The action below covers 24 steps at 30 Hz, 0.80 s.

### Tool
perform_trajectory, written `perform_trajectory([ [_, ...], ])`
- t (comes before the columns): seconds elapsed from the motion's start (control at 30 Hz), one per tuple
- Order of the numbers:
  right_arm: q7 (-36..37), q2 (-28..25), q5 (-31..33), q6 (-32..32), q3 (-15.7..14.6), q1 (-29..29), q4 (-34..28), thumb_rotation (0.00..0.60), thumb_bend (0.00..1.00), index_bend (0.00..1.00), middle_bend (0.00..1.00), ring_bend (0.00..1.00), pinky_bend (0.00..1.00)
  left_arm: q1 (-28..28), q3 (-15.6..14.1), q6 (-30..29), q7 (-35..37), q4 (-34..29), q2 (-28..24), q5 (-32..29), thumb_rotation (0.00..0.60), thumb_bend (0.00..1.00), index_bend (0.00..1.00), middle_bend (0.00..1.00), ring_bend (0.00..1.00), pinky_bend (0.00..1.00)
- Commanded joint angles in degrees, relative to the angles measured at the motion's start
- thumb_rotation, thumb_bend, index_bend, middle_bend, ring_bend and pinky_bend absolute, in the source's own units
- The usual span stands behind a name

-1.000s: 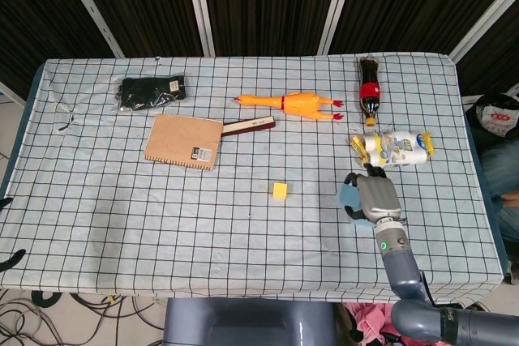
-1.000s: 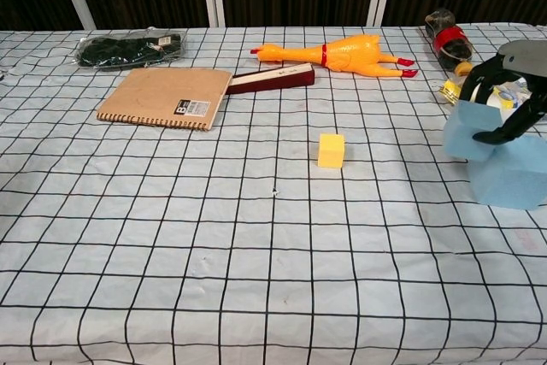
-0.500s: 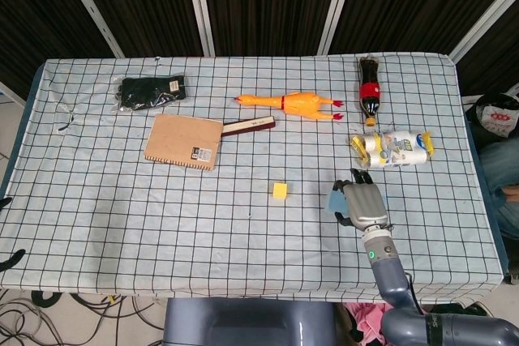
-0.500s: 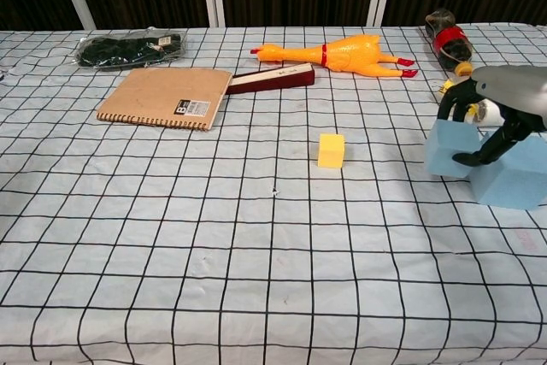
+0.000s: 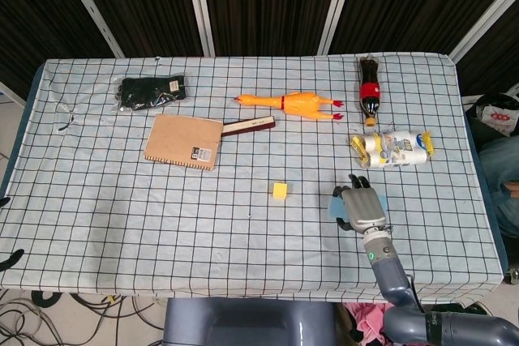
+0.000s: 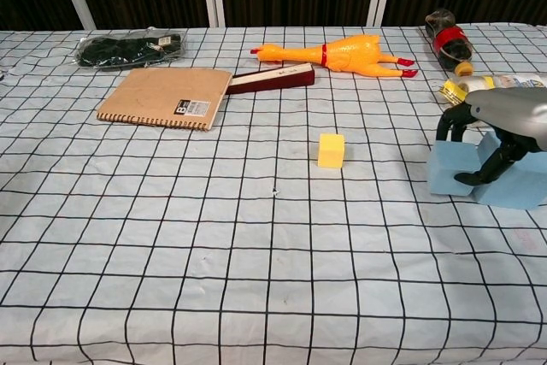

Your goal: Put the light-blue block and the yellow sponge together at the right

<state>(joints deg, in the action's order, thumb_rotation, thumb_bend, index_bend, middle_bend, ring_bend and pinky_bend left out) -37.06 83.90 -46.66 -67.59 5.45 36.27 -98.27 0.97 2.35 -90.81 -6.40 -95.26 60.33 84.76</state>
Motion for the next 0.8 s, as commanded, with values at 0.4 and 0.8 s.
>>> perform_trajectory([
  [0.4, 2.0, -1.1, -0.9, 4.1, 0.2, 0.5, 2.1, 0.600, 0.31, 0.47, 0.38, 0.08, 0.09, 0.1, 0.1, 0.0, -0.2, -0.1, 0.1, -0.2, 0.600, 0.03, 0.17, 0.05, 0.00, 0.00],
  [0.8, 4.1, -3.2, -0.7, 7.2, 0.7, 1.1, 2.1, 0.600, 0.31, 0.47, 0.37, 0.08, 0.09, 0.1, 0.2, -0.2, -0.7, -0.1, 0.3, -0.4, 0.600, 0.03, 0.17, 0.05, 0.00, 0.00],
])
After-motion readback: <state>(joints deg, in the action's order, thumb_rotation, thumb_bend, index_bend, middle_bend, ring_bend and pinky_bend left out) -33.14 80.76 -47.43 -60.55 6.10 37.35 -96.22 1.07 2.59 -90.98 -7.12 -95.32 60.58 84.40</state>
